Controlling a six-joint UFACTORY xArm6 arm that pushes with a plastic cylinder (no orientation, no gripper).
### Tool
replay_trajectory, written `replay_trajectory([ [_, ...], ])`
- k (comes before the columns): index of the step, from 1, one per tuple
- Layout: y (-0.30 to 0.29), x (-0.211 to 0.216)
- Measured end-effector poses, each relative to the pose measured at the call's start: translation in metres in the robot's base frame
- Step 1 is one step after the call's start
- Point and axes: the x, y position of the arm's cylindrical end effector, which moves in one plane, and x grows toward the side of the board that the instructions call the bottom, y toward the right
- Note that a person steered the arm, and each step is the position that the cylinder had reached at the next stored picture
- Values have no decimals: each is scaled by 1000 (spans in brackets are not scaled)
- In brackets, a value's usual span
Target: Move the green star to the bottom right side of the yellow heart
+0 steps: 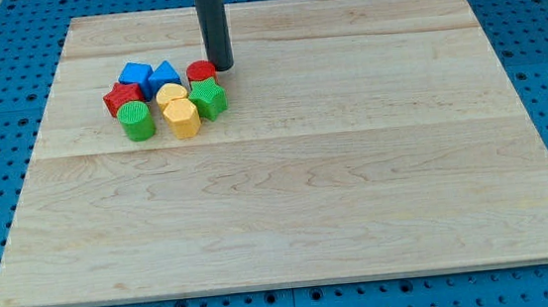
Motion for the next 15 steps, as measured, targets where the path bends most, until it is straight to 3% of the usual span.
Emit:
replay_trajectory([
  [3,16,14],
  [5,-4,34],
  [13,4,22],
  [15,1,60],
])
